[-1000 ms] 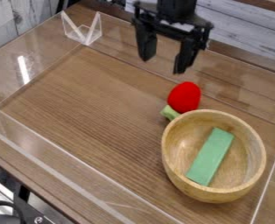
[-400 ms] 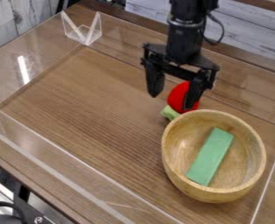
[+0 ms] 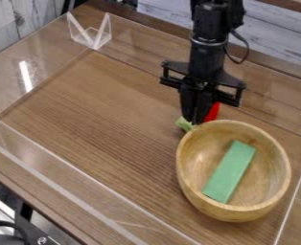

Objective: Move the red object to the left side of the table

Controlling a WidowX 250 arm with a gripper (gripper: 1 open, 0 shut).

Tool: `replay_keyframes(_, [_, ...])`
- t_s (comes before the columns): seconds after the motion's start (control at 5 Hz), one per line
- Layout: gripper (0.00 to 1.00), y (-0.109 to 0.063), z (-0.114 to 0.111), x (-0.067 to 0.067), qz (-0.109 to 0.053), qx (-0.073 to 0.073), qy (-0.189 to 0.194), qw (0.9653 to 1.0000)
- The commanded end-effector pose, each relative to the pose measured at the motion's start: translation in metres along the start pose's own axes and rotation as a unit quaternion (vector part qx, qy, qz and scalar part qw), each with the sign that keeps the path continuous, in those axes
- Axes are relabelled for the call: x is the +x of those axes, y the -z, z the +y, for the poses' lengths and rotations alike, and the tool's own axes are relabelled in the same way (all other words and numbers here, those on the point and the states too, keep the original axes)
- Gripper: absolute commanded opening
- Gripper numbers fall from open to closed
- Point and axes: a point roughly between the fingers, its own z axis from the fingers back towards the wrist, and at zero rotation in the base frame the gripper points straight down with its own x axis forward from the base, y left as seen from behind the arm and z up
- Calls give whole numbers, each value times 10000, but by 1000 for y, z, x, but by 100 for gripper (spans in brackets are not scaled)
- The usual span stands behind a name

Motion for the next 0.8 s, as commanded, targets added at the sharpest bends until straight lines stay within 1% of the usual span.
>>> replay_keyframes(0.0, [0,-25,1,-1,-357,-101,0,9993])
replay_keyframes(0.2, [0,-37,3,-4,-502,-162,16,9986])
replay_keyframes(0.4, [0,-58,19,-2,-619,-200,204,9977])
replay_keyframes(0.6, [0,-75,40,0,-718,-227,313,9967])
